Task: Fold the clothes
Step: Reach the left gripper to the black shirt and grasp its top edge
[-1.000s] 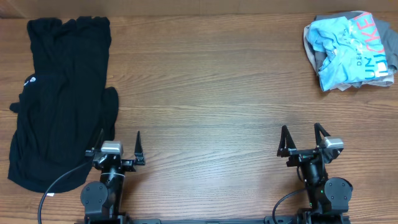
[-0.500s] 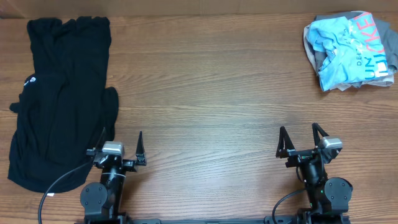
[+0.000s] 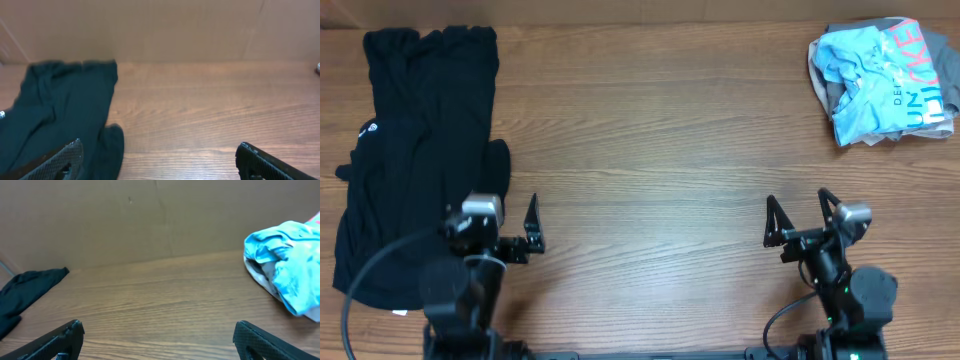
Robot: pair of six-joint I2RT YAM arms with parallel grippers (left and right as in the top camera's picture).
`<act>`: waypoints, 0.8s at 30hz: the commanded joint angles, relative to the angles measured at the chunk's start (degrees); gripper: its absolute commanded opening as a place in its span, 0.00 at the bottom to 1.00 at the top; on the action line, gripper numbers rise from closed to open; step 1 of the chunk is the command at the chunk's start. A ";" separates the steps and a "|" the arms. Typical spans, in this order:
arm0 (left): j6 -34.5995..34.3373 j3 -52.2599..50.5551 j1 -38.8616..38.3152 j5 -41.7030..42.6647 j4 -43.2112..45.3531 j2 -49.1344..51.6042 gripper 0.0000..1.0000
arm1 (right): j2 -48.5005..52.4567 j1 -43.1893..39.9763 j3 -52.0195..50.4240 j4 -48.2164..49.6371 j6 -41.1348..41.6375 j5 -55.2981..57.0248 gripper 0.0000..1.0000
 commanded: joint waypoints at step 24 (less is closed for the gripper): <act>1.14 36.83 0.20 -7.21 -25.24 59.19 0.97 | 60.89 -0.17 37.48 -17.03 0.00 -18.86 1.00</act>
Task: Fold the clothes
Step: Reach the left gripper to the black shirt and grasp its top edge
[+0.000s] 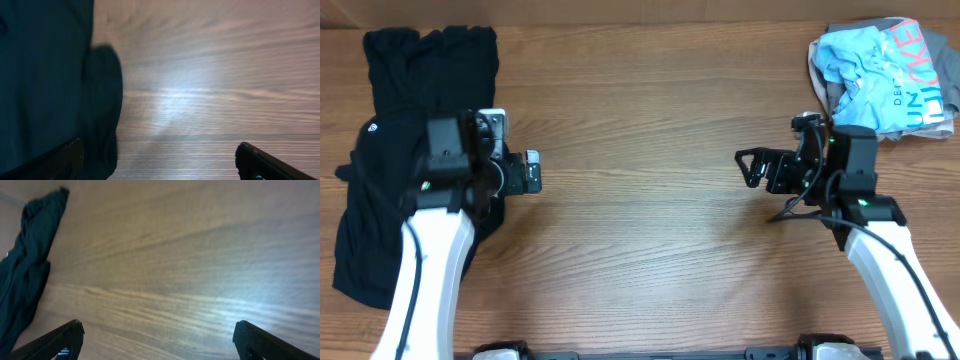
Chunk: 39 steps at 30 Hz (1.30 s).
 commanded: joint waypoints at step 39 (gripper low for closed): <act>-9.25 7.52 0.09 -9.20 -1.46 28.33 0.04 | 3.02 -0.17 1.18 0.33 -0.44 -1.09 0.67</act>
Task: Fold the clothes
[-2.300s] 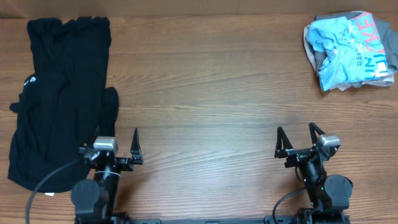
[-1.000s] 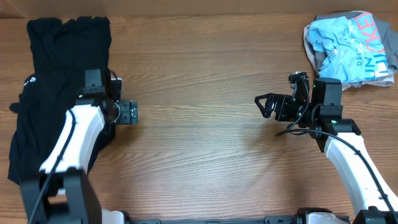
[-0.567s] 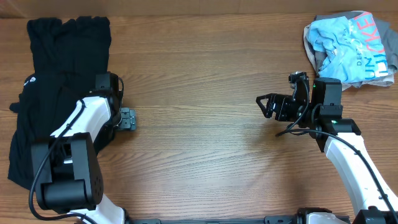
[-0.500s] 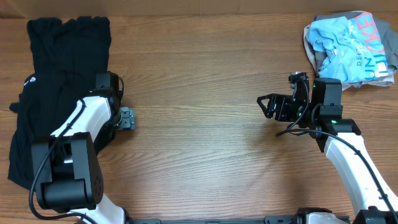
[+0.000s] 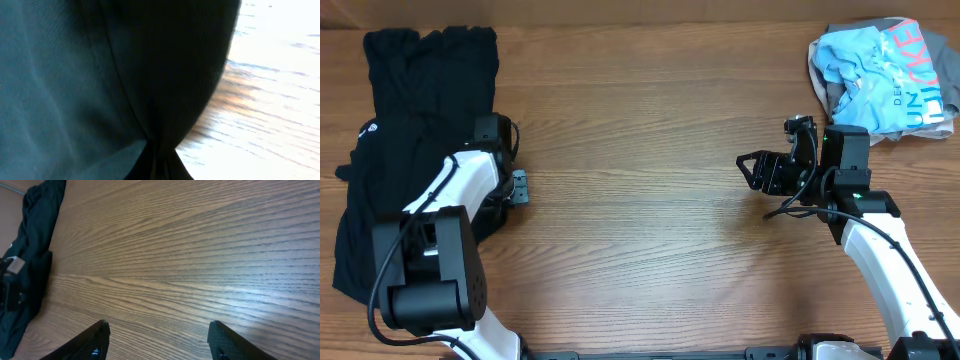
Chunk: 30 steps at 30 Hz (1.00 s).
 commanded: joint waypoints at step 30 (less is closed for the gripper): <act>-2.12 37.22 -6.91 33.18 -0.13 -8.44 0.04 | -0.15 -0.15 1.18 0.22 -0.22 0.37 0.68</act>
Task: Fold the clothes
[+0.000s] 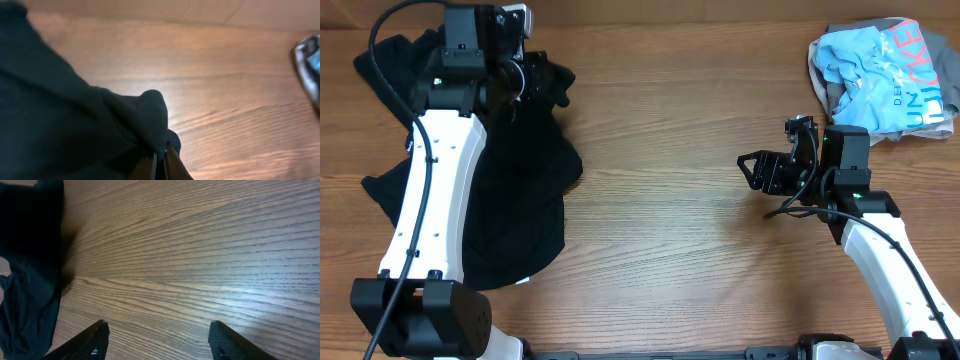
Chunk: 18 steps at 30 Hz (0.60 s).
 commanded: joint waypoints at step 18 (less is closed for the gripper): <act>-10.91 25.81 -0.15 16.17 13.03 -1.01 0.04 | -0.15 0.02 1.20 3.30 -0.22 -7.37 0.79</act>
